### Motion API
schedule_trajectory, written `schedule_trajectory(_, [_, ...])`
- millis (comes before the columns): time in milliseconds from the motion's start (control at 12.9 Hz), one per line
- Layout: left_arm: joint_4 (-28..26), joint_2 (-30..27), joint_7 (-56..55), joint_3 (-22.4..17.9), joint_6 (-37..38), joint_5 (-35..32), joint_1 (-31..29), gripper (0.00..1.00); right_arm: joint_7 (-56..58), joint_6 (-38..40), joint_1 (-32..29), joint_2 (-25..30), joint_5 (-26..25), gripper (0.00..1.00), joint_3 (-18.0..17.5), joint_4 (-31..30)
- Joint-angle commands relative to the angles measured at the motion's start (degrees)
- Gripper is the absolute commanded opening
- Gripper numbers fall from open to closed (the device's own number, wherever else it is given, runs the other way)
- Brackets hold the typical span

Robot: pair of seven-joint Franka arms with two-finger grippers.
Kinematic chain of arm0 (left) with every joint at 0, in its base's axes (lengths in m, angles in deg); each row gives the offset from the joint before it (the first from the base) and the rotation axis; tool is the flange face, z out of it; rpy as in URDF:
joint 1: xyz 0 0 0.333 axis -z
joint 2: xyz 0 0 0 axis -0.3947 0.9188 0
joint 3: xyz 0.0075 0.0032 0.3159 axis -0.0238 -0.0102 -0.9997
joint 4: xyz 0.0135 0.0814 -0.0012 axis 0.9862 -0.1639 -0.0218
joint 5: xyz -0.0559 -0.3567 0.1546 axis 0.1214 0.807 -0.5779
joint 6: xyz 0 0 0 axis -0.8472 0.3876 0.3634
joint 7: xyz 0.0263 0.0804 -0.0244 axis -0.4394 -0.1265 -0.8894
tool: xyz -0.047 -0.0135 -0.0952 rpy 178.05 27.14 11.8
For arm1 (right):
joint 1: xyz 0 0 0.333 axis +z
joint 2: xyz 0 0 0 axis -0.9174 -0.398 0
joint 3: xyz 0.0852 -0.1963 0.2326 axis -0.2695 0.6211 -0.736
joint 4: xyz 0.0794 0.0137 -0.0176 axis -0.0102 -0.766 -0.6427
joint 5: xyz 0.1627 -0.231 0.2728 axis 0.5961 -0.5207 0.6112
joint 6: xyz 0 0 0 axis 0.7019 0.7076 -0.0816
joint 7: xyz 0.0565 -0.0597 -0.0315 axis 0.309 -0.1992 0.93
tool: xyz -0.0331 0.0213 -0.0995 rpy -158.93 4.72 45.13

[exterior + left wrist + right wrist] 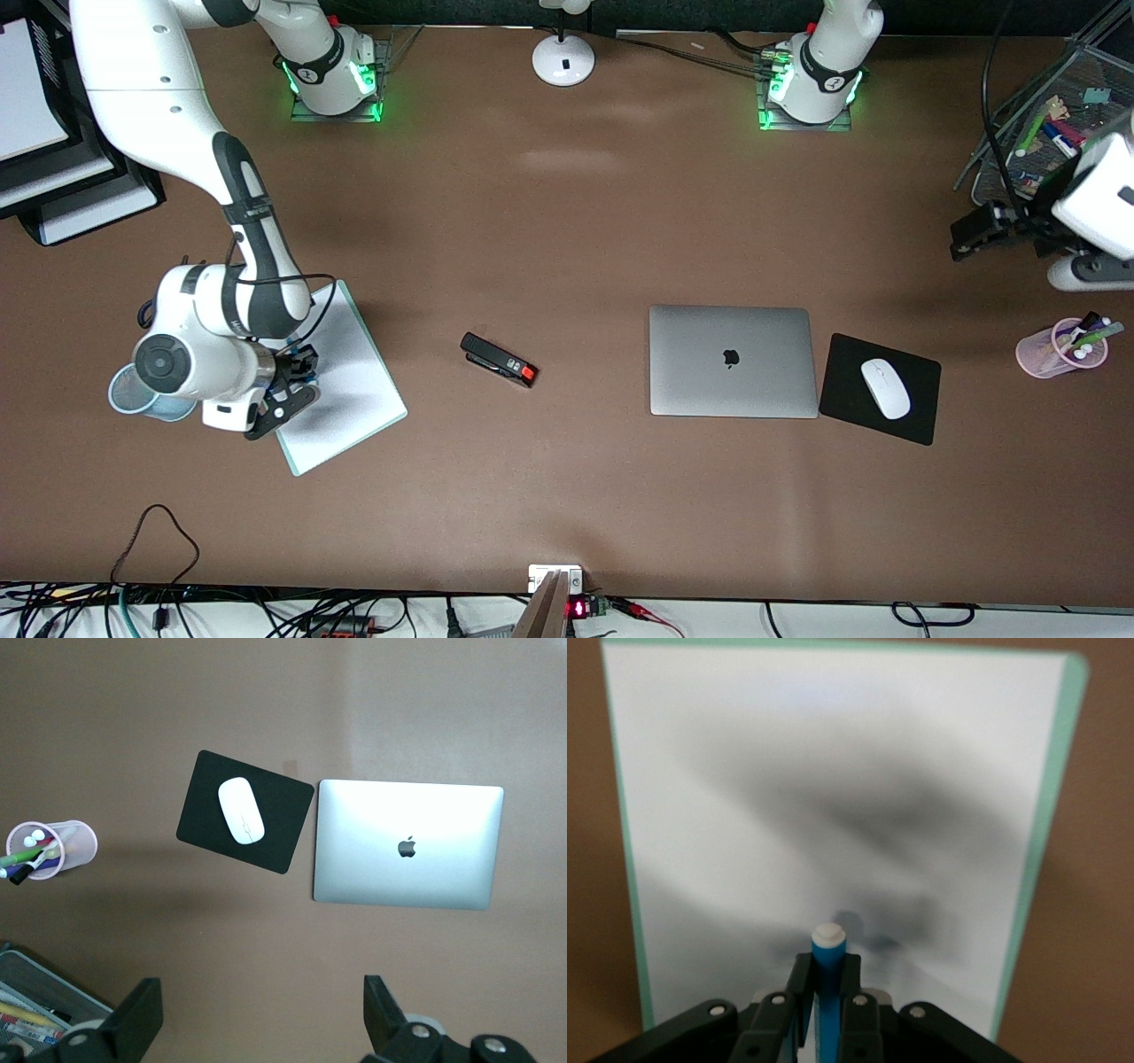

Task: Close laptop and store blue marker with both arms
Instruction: 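Withdraw the left gripper from the laptop while the right gripper holds the marker, then lift the blue marker with the right gripper toward the light-blue cup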

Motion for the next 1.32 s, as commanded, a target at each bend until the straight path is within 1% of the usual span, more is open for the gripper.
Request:
schedule_trajectory(0, [-13.0, -9.1, 1.2, 0.3, -5.7, 1.2, -0.8, 1.00, 0.6, 8.5, -0.3, 3.9, -0.2, 0.00, 0.1, 5.4])
schedule_trajectory(155, [-13.3, -9.5, 3.5, 0.3, -5.4, 1.3, -0.8, 1.00, 1.5, 15.9, -0.4, 4.5, -0.3, 0.00, 0.5, 12.3])
schedule_trajectory(311, [-13.0, -9.3, 6.2, -0.2, -5.5, 1.3, -0.9, 1.00, 2.3, 21.4, -0.5, 4.5, -0.3, 0.00, 1.6, 18.6])
schedule_trajectory(388, [-13.0, -9.3, 6.5, -0.3, -5.5, 1.3, -0.9, 1.00, 3.7, 23.3, -0.5, 4.5, -0.3, 0.00, 1.7, 21.0])
schedule_trajectory(543, [-12.5, -9.4, 7.8, -0.3, -5.4, 1.4, -0.9, 1.00, 4.7, 23.8, -0.9, 5.1, -0.1, 0.00, 2.3, 22.4])
schedule_trajectory(621, [-12.3, -9.4, 7.8, -0.4, -5.4, 2.3, -1.0, 1.00, 4.9, 23.3, -1.3, 5.7, -0.1, 0.00, 2.3, 22.4])
schedule_trajectory(699, [-12.2, -9.4, 7.9, -0.3, -5.4, 3.5, -2.3, 1.00, 5.1, 23.0, -1.8, 5.7, -0.1, 0.00, 2.4, 22.4])
schedule_trajectory(776, [-12.2, -9.4, 8.7, -0.3, -5.4, 4.6, -2.8, 1.00, 7.4, 22.1, -2.6, 5.8, -0.1, 0.00, 2.4, 22.5])
schedule_trajectory(854, [-12.3, -9.4, 11.0, -0.4, -5.4, 4.8, -2.9, 1.00, 12.3, 19.1, -3.9, 6.3, 0.3, 0.00, 1.9, 22.3])
schedule_trajectory(1009, [-12.2, -9.6, 11.9, -0.3, -5.4, 4.9, -3.4, 1.00, 22.3, 12.6, -5.8, 6.7, 0.8, 0.00, 1.8, 21.5])
schedule_trajectory(1242, [-12.2, -9.7, 11.9, -0.1, -5.5, 4.9, -3.4, 1.00, 30.7, 6.2, -7.8, 7.6, 1.1, 0.00, 1.5, 18.0])
